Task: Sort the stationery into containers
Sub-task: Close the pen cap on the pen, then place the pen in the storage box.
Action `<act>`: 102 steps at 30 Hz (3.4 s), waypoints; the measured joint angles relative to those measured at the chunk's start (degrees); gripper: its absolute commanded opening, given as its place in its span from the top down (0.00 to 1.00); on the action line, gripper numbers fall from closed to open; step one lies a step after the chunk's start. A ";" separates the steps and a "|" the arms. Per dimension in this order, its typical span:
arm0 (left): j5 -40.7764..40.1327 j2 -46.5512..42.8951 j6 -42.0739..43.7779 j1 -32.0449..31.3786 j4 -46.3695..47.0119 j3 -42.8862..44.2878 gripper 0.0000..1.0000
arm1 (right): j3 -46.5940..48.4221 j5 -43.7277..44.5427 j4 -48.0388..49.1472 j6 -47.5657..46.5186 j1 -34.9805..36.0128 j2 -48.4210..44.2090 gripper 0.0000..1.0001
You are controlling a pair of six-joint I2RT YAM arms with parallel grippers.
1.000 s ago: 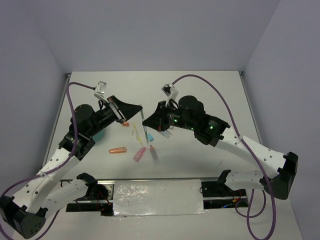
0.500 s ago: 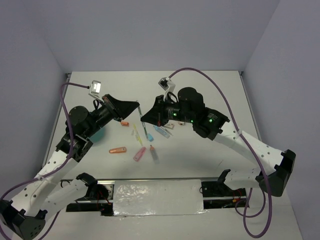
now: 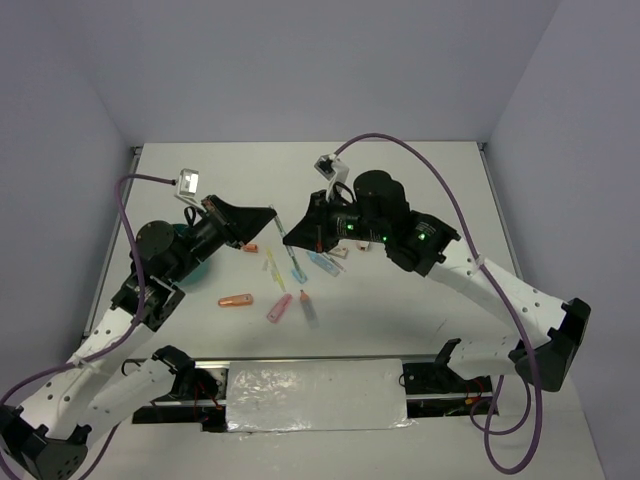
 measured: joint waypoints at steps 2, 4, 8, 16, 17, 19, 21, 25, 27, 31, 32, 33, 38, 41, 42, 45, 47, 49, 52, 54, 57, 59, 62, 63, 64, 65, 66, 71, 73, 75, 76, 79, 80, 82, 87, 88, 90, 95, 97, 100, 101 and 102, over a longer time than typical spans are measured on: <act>-0.83 -0.42 -0.09 -0.44 0.11 -0.70 1.00 | 0.07 -0.48 -0.44 -0.02 -0.20 0.33 1.00; -1.64 -0.61 -0.13 -0.81 0.15 -1.16 1.00 | 0.66 -0.90 -1.14 -0.02 -0.31 0.96 1.00; -4.04 -0.87 -0.11 -1.62 0.11 -1.20 1.00 | 2.62 -1.66 -2.43 -0.24 -0.61 2.56 1.00; -7.13 -2.19 -0.35 -2.49 0.68 -2.19 1.00 | 4.42 -2.80 -3.21 -0.39 -0.94 3.89 1.00; -7.30 -2.19 -0.37 -2.56 0.83 -2.29 1.00 | 4.42 -2.93 -3.21 -0.37 -1.05 3.91 1.00; -7.82 -2.19 -0.42 -2.78 1.22 -2.62 1.00 | 4.42 -3.15 -3.23 -0.24 -1.31 3.98 1.00; -8.26 -2.16 -0.44 -3.02 1.60 -2.84 1.00 | 4.42 -3.41 -3.23 0.00 -1.57 4.02 1.00; -9.55 -1.97 -0.48 -3.93 2.36 -3.04 1.00 | 5.44 -4.70 -4.13 0.26 -2.16 4.79 1.00; -10.40 -1.97 -0.44 -4.42 2.78 -3.08 1.00 | 6.69 -5.38 -4.98 0.22 -2.40 5.60 1.00; -11.82 -1.92 -0.33 -5.16 3.61 -3.26 1.00 | 9.38 -6.91 -6.95 0.20 -2.86 7.41 1.00; -12.33 -1.90 -0.33 -5.40 3.72 -3.30 1.00 | 9.84 -7.37 -7.50 0.17 -3.08 7.69 1.00; -12.70 -1.90 -0.33 -5.66 3.67 -3.32 1.00 | 10.10 -7.78 -7.82 0.15 -3.30 7.85 1.00; -14.14 -1.95 -0.22 -6.29 1.46 -2.51 1.00 | 10.36 -9.20 -8.61 -1.05 -3.89 7.93 1.00; -15.74 -0.83 0.22 -6.88 -4.31 1.84 0.83 | 10.21 -9.99 -7.32 -2.47 -3.87 7.93 1.00; -16.44 -0.26 0.52 -7.17 -6.34 3.76 0.73 | 10.05 -10.21 -6.32 -3.15 -3.87 7.85 1.00; -16.90 1.42 2.27 -8.35 -13.99 9.55 0.55 | 8.28 -9.11 -0.42 -5.16 -3.76 6.75 1.00; -15.23 2.36 2.95 -10.03 -18.95 12.26 0.48 | 7.28 -7.45 4.13 -6.23 -3.93 5.90 1.00; -14.25 3.39 3.28 -10.82 -22.10 14.25 0.39 | 5.99 -6.34 6.95 -6.95 -4.26 4.81 1.00; -13.75 4.85 4.17 -10.84 -24.98 16.81 0.37 | 3.91 -6.12 8.96 -8.15 -4.11 3.23 1.00; -13.70 5.55 4.48 -10.84 -25.59 17.88 0.38 | 3.45 -6.19 8.96 -9.03 -3.82 2.91 1.00; -13.49 5.95 4.59 -10.84 -25.94 18.32 0.37 | 3.15 -6.58 8.90 -10.34 -3.39 2.84 1.00; -13.90 5.92 4.63 -10.84 -26.47 18.32 0.37 | 2.73 -6.56 8.74 -11.17 -3.17 2.71 1.00; -15.34 5.62 4.83 -10.84 -27.19 18.32 0.39 | 1.62 -6.80 8.26 -12.09 -3.10 2.01 1.00; -15.69 5.49 4.98 -10.84 -27.36 18.32 0.40 | 1.40 -6.97 7.98 -12.33 -3.10 1.79 1.00; -16.04 5.31 5.40 -10.84 -27.43 18.32 0.40 | 1.31 -7.23 7.72 -12.74 -2.99 1.66 1.00; -16.31 5.20 5.73 -10.84 -27.52 18.34 0.41 | 1.31 -7.63 7.52 -13.11 -2.84 1.66 1.00; -16.48 5.11 5.92 -10.84 -27.56 18.36 0.41 | 1.31 -8.11 7.43 -13.53 -2.56 1.66 1.00; -17.09 5.18 6.29 -10.84 -27.67 18.51 0.46 | 1.31 -10.08 6.25 -15.08 -0.87 1.66 1.00; -17.27 5.18 6.27 -10.84 -27.67 18.51 0.58 | 1.31 -10.69 5.84 -15.47 -0.46 1.66 1.00; -17.27 5.18 6.21 -10.84 -27.47 18.51 0.69 | 1.31 -10.80 5.38 -15.72 -0.37 1.66 1.00; -17.22 5.20 6.29 -10.95 -27.28 18.51 0.79 | 1.31 -10.95 5.29 -15.80 -0.37 1.68 1.00; -16.76 5.40 6.27 -11.13 -27.06 18.64 1.00 | 1.31 -11.02 4.98 -15.91 -0.37 1.77 0.97; -16.68 5.51 6.36 -11.13 -27.02 18.67 1.00 | 1.31 -10.95 4.94 -15.96 -0.37 1.79 0.83; -16.79 5.79 6.58 -11.13 -27.15 18.73 1.00 | 1.31 -10.58 4.66 -15.69 -0.39 1.86 0.00; -27.17 10.14 10.60 -11.10 -36.06 24.11 1.00 | 0.02 -6.38 3.56 -15.91 -2.71 0.48 0.00; -31.78 11.78 11.13 -10.99 -38.56 25.79 1.00 | -1.27 -4.83 3.48 -15.63 -4.07 -0.72 0.00; -41.70 15.02 12.09 -9.81 -42.58 28.46 1.00 | -5.14 -0.98 2.91 -14.69 -8.13 -4.48 0.00; -57.75 21.18 14.82 4.37 -45.29 27.06 0.99 | -13.07 5.11 0.42 -12.76 -14.95 -13.97 0.00; -61.00 22.27 15.67 12.50 -44.70 25.51 1.00 | -14.51 5.49 -0.09 -12.11 -14.95 -16.20 0.00; -62.75 22.84 17.70 20.63 -42.95 23.96 1.00 | -18.64 4.83 -0.02 -10.49 -14.82 -20.94 0.00; -62.93 22.93 18.08 22.08 -42.10 23.80 1.00 | -19.74 4.59 -0.17 -9.90 -14.75 -22.01 0.00; -62.95 22.93 18.56 23.06 -41.03 23.61 0.99 | -20.72 4.37 -0.31 -9.40 -14.73 -22.95 0.00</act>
